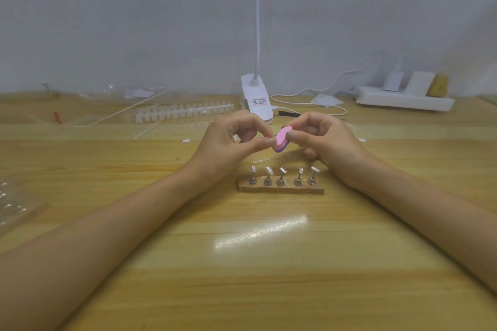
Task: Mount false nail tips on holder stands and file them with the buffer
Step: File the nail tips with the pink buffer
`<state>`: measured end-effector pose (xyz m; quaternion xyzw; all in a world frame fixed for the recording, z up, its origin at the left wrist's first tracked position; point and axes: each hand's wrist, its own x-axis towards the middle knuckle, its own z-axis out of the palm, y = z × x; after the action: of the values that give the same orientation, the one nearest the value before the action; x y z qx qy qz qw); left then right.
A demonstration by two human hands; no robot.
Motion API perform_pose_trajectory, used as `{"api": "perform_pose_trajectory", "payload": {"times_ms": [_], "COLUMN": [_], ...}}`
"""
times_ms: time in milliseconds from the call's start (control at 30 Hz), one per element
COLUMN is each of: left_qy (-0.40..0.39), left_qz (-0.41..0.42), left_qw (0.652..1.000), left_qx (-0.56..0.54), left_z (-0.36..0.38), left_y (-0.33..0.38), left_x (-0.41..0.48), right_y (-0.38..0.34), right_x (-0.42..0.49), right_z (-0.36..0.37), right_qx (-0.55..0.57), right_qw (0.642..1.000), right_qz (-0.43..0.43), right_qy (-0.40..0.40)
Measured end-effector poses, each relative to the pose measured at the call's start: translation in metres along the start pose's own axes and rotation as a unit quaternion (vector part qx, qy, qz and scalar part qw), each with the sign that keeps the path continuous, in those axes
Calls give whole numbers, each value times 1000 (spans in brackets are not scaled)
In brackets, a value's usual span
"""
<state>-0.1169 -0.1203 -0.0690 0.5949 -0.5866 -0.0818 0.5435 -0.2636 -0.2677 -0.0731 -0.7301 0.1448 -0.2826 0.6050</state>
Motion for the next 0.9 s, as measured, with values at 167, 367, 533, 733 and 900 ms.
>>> {"api": "perform_pose_trajectory", "payload": {"times_ms": [167, 367, 533, 733, 900], "left_qy": [-2, 6, 9, 13, 18], "left_qz": [-13, -45, -47, -25, -23], "left_qw": [1000, 998, 998, 999, 999], "left_qx": [-16, -37, -40, -29, -20], "left_z": [0, -1, -1, -1, -1], "left_y": [0, -1, -3, -4, -5], "left_x": [0, 1, 1, 1, 1], "right_y": [-1, -2, -5, -5, -6], "right_x": [-1, -3, -7, -5, -6], "right_z": [-1, -3, -1, -1, 2], "right_qx": [-2, 33, 20, 41, 51], "right_qw": [1000, 998, 996, 998, 999], "right_qz": [5, -8, -3, 17, 13], "right_qy": [-14, -56, -91, -38, -6]}}
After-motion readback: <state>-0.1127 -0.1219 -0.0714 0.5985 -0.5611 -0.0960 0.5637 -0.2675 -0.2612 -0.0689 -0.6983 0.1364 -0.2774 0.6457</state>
